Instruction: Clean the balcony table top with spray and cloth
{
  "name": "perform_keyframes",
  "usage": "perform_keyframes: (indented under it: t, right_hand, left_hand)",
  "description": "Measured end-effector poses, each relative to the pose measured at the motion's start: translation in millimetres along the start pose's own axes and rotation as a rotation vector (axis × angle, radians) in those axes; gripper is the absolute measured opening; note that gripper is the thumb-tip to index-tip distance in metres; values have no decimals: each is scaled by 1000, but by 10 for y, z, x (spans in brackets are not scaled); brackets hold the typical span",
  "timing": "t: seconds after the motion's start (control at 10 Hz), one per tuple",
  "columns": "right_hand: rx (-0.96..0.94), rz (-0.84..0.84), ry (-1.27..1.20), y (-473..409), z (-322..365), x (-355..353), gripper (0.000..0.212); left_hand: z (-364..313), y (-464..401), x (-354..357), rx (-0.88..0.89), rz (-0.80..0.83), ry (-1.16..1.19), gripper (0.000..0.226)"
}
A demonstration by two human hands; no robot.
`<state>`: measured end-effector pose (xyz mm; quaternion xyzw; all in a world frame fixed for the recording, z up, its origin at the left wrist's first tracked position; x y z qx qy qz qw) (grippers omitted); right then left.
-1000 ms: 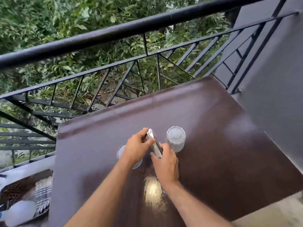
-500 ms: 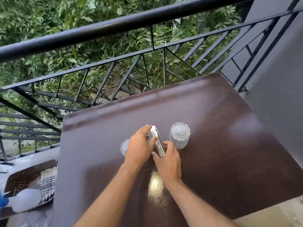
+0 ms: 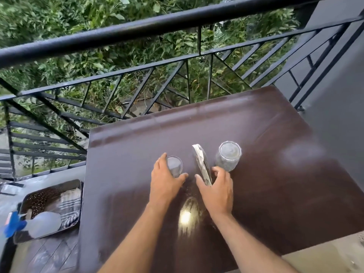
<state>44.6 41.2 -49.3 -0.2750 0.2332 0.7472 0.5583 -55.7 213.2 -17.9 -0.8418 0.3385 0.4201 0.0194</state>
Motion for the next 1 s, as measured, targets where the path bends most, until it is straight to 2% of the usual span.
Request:
perform_keyframes:
  t: [0.1, 0.2, 0.3, 0.4, 0.5, 0.6, 0.8, 0.9, 1.0]
  right_hand:
    - [-180, -119, 109, 13, 88, -148, 40]
    - [-266, -179, 205, -25, 165, -259, 39]
    - [-240, -302, 148, -115, 255, -465, 40]
    - [-246, -352, 75, -394, 201, -645, 47]
    - [-278, -167, 2, -738, 73, -646, 73]
    - [-260, 177, -42, -905, -33, -466, 93]
    - [-307, 285, -16, -1051, -116, -453, 83]
    - [-367, 258, 51, -1053, -81, -500, 81]
    - [-414, 210, 142, -1123, 54, -488, 78]
  left_hand:
    - [-26, -3, -22, 72, -21, -52, 102]
    - [-53, -13, -46, 111, 3, -104, 103]
    - [-72, -5, -43, 82, 63, -90, 104]
    - [-90, -17, -58, 54, 92, -126, 99]
    - [-96, -25, -72, 34, 77, -127, 92]
    - [-108, -4, -85, 15, 41, -104, 90]
    - [-184, -25, -36, -2, 24, -71, 91]
    - [-181, -55, -27, -1, 28, -75, 101]
    - [-303, -94, -120, 66, -41, -131, 94]
Point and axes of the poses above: each hand's wrist, its own y-axis away from the middle knuckle, its own x-axis out of the palm, z = x × y, the point moved 7 cm from there along -y, towards the middle knuckle, and after that the axes turned 1 degree about z, right-handed, at the moved point
